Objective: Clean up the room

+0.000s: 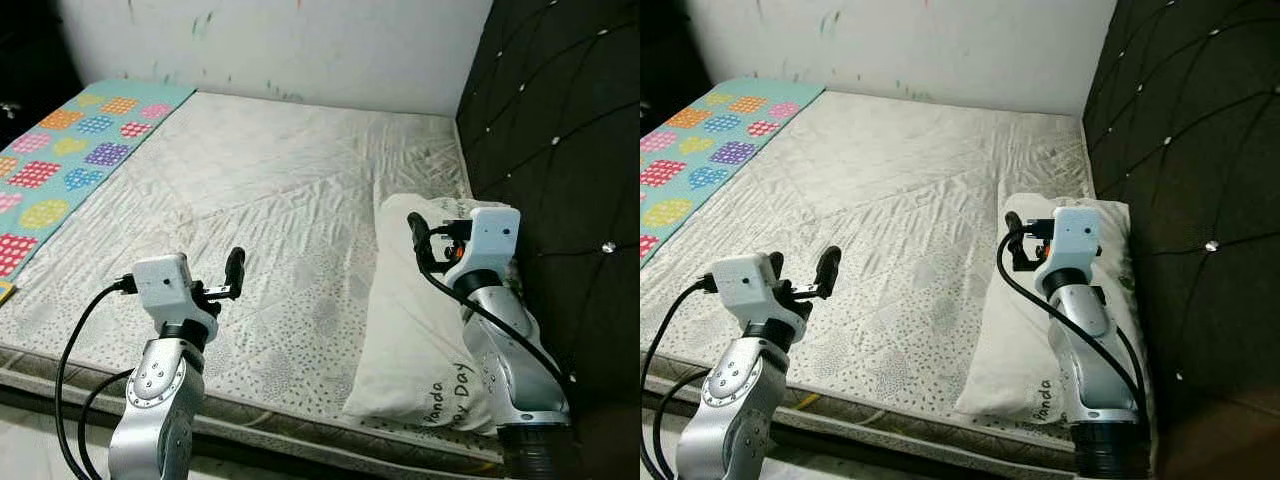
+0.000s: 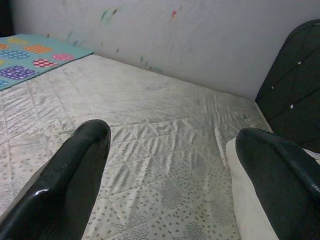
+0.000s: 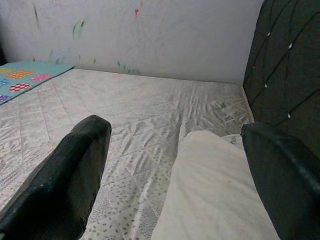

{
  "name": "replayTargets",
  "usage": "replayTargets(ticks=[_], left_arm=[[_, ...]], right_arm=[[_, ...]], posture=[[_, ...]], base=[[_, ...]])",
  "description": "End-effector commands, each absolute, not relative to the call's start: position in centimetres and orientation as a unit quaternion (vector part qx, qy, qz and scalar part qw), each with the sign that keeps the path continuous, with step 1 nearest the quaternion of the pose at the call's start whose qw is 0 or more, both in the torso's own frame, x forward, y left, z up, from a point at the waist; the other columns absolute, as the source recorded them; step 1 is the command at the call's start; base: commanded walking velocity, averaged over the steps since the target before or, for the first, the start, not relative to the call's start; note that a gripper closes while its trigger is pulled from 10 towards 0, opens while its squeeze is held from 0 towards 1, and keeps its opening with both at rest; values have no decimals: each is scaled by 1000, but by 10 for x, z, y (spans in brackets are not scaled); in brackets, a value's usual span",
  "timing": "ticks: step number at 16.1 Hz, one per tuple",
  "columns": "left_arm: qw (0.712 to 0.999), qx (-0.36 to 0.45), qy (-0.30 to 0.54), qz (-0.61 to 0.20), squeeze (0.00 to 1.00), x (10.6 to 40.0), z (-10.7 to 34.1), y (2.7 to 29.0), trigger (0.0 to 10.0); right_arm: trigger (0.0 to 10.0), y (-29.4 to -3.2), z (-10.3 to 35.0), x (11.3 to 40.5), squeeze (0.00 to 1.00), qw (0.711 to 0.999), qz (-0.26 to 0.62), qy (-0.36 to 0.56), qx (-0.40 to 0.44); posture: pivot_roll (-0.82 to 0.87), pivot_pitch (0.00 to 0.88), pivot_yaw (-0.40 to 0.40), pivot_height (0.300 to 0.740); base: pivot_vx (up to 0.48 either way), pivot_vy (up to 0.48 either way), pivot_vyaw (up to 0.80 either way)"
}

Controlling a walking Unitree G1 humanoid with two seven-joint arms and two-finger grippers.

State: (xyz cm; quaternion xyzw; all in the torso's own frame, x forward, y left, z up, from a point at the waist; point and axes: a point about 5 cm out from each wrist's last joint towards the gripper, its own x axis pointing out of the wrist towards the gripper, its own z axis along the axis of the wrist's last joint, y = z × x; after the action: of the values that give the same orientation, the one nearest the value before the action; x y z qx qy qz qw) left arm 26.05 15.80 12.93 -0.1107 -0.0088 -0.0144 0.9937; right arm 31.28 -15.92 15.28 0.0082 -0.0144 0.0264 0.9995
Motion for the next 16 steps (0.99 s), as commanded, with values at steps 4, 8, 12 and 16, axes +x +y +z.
replayTargets(ticks=[4,8,12,16], left_arm=[[993,-114,-11,-22,0,264,131,156,10000],[993,-116,-11,-17,0,265,131,157,10000],[993,-116,-17,-18,0,265,132,157,10000],[991,-124,-26,-34,0,265,134,154,10000]], right_arm=[[10000,-160,154,315,0,1000,24,-17,9],[10000,-157,155,316,0,999,36,-16,13],[10000,-156,155,318,0,999,39,-17,11],[10000,-156,155,318,0,999,40,-18,10]], posture=[[-140,0,-8,740],[-140,0,-13,740],[-138,0,-15,740],[-141,0,-14,740]], base=[[0,373,0],[0,430,0],[0,202,0],[0,0,0]])
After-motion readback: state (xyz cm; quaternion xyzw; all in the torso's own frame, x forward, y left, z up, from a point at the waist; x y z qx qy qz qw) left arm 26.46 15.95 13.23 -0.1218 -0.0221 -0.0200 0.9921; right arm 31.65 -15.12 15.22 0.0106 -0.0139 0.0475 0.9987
